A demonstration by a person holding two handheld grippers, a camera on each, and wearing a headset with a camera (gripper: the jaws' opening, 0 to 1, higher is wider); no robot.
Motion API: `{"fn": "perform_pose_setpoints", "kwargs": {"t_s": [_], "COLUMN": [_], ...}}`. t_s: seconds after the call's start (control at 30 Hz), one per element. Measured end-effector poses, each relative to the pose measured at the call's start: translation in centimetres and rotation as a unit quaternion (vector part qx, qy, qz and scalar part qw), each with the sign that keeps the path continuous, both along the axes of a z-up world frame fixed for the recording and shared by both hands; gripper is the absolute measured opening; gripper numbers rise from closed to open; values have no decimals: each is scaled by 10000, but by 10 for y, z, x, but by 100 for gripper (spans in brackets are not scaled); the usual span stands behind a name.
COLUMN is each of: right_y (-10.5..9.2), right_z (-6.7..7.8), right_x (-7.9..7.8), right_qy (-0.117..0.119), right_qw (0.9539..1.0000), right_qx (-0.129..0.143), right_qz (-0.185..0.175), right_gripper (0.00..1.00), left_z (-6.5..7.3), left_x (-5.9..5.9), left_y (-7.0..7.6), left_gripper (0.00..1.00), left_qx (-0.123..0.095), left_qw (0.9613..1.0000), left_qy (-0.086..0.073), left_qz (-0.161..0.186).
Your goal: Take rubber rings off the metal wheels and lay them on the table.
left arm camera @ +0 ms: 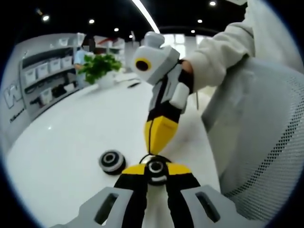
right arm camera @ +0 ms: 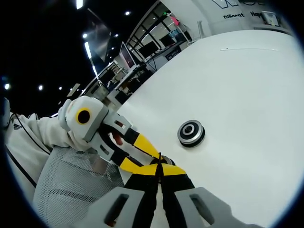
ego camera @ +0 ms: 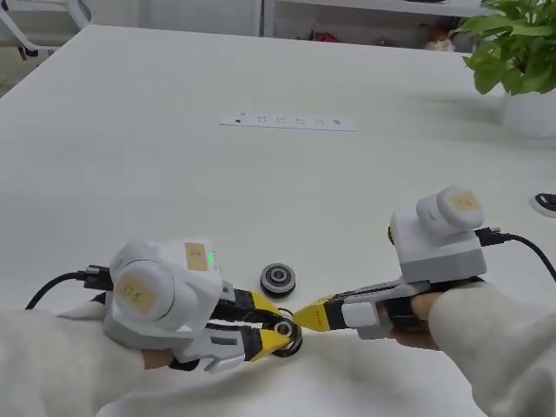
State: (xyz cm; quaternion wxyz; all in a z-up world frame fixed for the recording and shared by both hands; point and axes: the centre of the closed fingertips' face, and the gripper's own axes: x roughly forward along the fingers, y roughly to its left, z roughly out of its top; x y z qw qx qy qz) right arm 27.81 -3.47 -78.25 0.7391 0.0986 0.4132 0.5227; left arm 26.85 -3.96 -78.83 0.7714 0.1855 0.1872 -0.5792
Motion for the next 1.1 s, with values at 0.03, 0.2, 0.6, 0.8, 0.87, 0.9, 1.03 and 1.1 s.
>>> {"fn": "perform_pose_setpoints", "kwargs": {"t_s": [0.03, 0.2, 0.6, 0.8, 0.87, 0.9, 1.03, 1.1], "right_y": [0, 0, -1, -2, -2, -2, -1, 0], "right_z": [0, 3, 7, 17, 19, 20, 23, 26], "right_x": [0, -1, 0, 4, 5, 5, 5, 5], "right_qy": [0, -4, 11, -6, -12, -13, -31, -42], "right_qw": [10000, 10000, 10000, 9994, 9993, 9992, 9989, 9986], "right_qx": [1, 20, 73, 246, 278, 297, 353, 403], "right_qz": [1, -17, -55, -223, -260, -274, -314, -334], "right_gripper": [0, 0, 0, 0, 0, 0, 0, 0], "left_z": [0, 11, 45, 65, 66, 66, 70, 74], "left_x": [-1, -2, -6, -9, -10, -10, -8, -7], "left_y": [0, 1, 10, 9, 12, 14, 25, 31], "left_gripper": [16, 19, 38, 45, 46, 47, 52, 52], "left_qx": [32, -1, -222, -329, -258, -229, -199, -252], "left_qw": [10000, 9999, 9996, 9989, 9987, 9987, 9988, 9986], "left_qy": [-35, -33, -133, -307, -397, -407, -450, -473], "left_qz": [-39, -102, -119, -157, -187, -182, -71, 23]}}
